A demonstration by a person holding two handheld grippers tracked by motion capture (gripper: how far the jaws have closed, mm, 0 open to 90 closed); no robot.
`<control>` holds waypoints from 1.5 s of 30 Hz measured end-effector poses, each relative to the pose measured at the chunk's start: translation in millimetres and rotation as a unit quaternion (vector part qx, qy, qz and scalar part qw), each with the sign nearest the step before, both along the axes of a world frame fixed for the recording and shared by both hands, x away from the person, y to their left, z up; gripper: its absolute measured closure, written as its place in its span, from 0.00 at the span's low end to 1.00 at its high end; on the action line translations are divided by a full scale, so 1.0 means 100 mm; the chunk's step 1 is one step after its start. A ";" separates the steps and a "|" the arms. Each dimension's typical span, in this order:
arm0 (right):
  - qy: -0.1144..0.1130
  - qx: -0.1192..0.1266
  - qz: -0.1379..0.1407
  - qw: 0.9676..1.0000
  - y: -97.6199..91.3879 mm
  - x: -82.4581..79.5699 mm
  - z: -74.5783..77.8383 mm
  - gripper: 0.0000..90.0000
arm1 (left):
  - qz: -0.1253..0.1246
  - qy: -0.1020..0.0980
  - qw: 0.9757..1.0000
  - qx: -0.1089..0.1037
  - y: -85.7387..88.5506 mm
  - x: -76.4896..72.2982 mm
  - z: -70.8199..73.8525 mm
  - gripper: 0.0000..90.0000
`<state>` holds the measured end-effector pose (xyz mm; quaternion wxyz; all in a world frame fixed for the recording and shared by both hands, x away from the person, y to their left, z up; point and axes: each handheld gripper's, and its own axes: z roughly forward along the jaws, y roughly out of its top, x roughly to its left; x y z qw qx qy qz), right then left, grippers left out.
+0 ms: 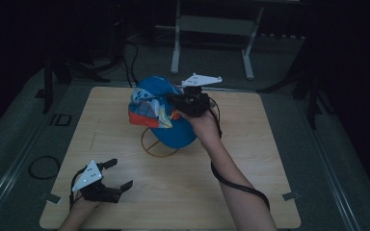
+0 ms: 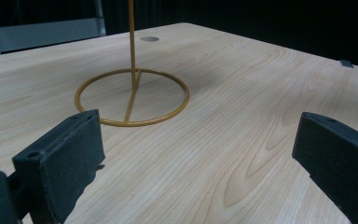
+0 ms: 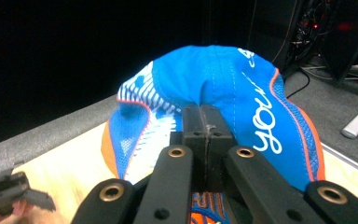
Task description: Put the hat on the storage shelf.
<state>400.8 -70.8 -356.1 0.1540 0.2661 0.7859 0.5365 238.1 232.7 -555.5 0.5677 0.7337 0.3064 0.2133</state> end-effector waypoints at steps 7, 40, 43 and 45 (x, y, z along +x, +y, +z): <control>0.007 0.009 0.003 1.000 -0.07 -0.07 -0.13 1.00 | -0.001 0.002 1.000 -0.002 0.00 0.00 -0.01 0.03; -0.027 -0.005 0.003 1.000 -0.06 -0.31 -0.25 0.54 | -0.015 0.009 1.000 0.000 -0.04 0.01 -0.06 0.03; -0.035 -0.006 0.011 0.999 -0.08 -0.35 -0.24 0.47 | -0.014 0.007 1.000 0.004 -0.04 0.00 -0.06 0.03; -0.039 -0.010 0.021 0.999 -0.10 -0.40 -0.23 0.43 | -0.013 0.007 1.000 0.006 -0.04 0.00 -0.07 0.03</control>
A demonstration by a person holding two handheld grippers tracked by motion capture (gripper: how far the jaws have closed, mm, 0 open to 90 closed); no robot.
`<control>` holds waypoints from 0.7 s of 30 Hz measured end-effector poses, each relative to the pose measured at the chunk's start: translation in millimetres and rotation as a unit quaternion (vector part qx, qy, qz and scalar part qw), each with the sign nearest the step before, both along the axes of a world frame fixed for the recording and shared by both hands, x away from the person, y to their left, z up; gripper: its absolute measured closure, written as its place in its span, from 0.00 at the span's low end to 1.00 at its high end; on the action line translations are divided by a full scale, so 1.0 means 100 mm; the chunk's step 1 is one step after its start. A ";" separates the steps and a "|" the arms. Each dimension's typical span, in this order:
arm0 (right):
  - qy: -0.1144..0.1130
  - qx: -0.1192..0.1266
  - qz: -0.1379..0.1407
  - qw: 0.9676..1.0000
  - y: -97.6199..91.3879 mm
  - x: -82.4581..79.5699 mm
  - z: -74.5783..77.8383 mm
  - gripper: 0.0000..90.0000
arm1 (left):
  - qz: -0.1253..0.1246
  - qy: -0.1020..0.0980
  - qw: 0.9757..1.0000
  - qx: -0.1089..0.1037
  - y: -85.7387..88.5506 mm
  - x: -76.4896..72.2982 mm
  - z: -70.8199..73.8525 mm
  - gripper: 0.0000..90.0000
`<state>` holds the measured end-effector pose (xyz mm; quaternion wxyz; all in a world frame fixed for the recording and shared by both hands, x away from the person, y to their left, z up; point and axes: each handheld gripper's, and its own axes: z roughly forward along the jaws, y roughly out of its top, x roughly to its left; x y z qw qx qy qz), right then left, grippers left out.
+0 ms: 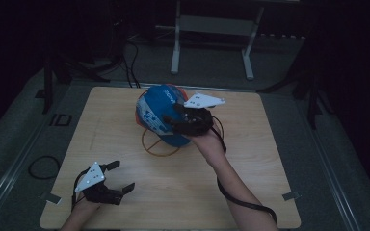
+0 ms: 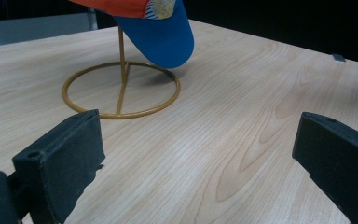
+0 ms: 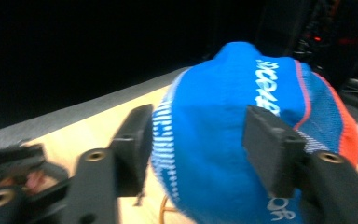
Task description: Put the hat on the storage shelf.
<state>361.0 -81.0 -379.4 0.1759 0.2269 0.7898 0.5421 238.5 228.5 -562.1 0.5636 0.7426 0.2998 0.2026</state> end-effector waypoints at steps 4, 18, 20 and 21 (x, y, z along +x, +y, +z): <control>0.007 0.004 0.014 1.000 -0.05 -0.07 -0.02 0.32 | 0.000 0.002 1.000 0.002 -0.01 0.00 -0.01 0.03; 0.010 -0.021 0.047 0.999 -0.18 -0.19 -0.31 0.16 | -0.001 0.001 1.000 0.001 -0.01 -0.01 -0.02 0.03; 0.011 -0.028 0.047 0.998 -0.21 -0.22 -0.40 0.15 | -0.001 0.001 1.000 0.000 0.00 -0.01 -0.02 0.03; 0.011 -0.028 0.047 0.998 -0.21 -0.22 -0.40 0.15 | -0.001 0.001 1.000 0.000 0.00 0.00 -0.02 0.03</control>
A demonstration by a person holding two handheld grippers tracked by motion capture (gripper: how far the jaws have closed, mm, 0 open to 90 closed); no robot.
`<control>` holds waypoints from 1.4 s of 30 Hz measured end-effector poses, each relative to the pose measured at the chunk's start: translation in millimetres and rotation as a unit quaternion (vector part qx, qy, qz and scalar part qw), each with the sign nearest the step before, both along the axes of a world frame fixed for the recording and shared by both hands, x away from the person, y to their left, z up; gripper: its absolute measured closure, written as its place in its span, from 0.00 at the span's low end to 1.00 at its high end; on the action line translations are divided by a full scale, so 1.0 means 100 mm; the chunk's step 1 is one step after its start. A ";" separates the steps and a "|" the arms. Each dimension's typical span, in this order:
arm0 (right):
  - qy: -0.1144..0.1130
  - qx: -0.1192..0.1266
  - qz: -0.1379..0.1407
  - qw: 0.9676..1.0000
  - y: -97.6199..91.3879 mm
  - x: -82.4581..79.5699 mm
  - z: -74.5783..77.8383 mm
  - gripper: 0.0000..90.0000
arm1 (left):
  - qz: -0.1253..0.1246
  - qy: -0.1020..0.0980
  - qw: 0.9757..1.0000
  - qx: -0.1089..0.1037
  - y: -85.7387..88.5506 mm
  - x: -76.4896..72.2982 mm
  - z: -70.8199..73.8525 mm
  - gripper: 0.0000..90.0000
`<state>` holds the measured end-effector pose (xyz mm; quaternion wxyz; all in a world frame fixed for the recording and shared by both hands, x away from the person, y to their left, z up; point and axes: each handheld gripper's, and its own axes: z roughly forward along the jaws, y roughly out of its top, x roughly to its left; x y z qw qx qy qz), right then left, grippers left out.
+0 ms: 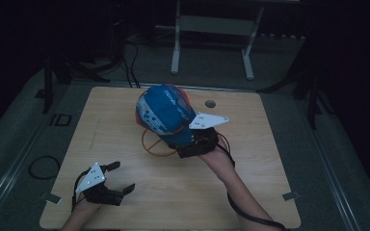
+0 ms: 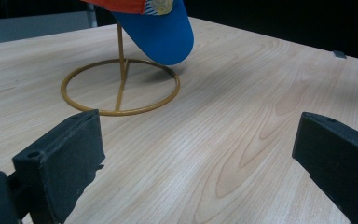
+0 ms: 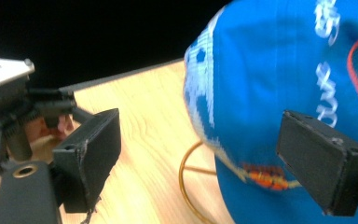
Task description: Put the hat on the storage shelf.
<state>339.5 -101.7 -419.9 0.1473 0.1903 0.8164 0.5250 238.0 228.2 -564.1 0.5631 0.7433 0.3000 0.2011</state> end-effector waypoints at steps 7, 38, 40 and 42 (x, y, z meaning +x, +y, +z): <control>0.007 -0.012 0.006 1.000 -0.09 -0.05 -0.22 0.16 | 0.000 0.001 1.000 0.002 0.00 0.00 -0.01 0.03; 0.047 -0.047 -0.012 0.998 -0.82 -0.24 -1.09 0.16 | 0.005 0.004 1.000 0.014 0.01 0.01 -0.06 0.03; 0.054 -0.050 -0.020 0.997 -0.89 -0.25 -1.14 0.16 | 0.006 0.004 1.000 0.013 0.01 0.01 -0.07 0.03; 0.059 -0.048 -0.025 0.997 -0.96 -0.27 -1.18 0.16 | 0.007 0.004 1.000 0.012 0.01 0.01 -0.07 0.03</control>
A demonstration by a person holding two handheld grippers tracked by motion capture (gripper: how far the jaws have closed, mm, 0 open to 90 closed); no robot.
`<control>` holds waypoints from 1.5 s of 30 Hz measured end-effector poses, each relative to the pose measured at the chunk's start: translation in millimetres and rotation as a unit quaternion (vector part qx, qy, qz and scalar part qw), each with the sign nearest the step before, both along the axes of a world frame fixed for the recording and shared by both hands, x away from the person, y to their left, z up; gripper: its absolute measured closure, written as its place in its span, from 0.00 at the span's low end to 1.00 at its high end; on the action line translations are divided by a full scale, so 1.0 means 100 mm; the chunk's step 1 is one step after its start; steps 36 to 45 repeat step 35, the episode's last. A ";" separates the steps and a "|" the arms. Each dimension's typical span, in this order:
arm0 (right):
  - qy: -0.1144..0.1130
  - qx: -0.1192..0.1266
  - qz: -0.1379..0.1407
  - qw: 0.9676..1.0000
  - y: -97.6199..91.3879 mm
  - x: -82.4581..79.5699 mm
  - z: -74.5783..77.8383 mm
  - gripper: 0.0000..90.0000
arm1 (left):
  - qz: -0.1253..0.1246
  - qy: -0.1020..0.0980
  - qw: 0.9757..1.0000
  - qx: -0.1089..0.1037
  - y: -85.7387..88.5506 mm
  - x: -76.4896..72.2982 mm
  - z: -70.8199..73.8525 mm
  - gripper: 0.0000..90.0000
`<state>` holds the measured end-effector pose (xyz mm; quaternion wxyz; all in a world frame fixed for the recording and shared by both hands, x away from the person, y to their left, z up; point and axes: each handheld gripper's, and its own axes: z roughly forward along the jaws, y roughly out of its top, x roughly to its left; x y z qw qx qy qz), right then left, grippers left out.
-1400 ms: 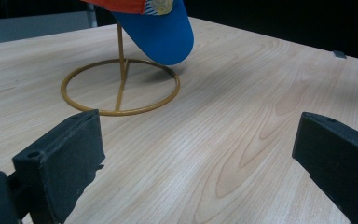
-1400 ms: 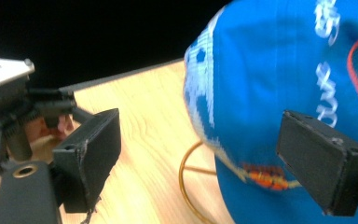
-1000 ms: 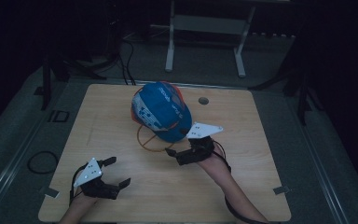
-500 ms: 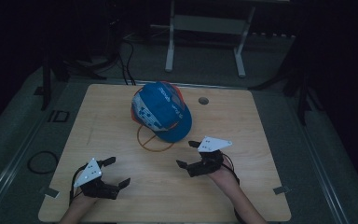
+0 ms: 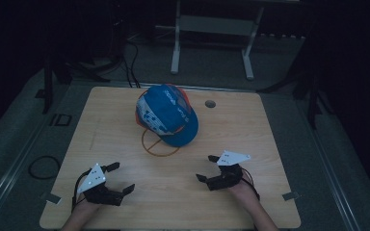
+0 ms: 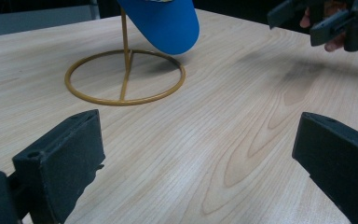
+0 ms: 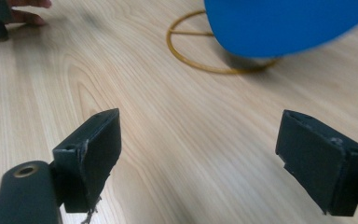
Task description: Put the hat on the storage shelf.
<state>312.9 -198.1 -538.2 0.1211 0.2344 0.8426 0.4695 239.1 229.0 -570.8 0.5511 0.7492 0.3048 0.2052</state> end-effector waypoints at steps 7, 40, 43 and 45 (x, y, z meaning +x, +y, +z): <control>0.016 0.008 -0.014 1.000 -0.20 -0.05 -0.12 0.16 | 0.000 0.001 1.000 0.001 0.00 0.00 -0.01 0.03; -0.005 0.033 -0.065 0.997 -0.62 0.04 -0.28 0.16 | 0.022 -0.003 1.000 -0.001 0.01 -0.05 -0.03 0.03; -0.005 0.033 -0.065 0.997 -0.62 0.04 -0.28 0.16 | 0.022 -0.003 1.000 -0.001 0.01 -0.05 -0.03 0.03; -0.005 0.033 -0.065 0.997 -0.62 0.04 -0.28 0.16 | 0.022 -0.003 1.000 -0.001 0.01 -0.05 -0.03 0.03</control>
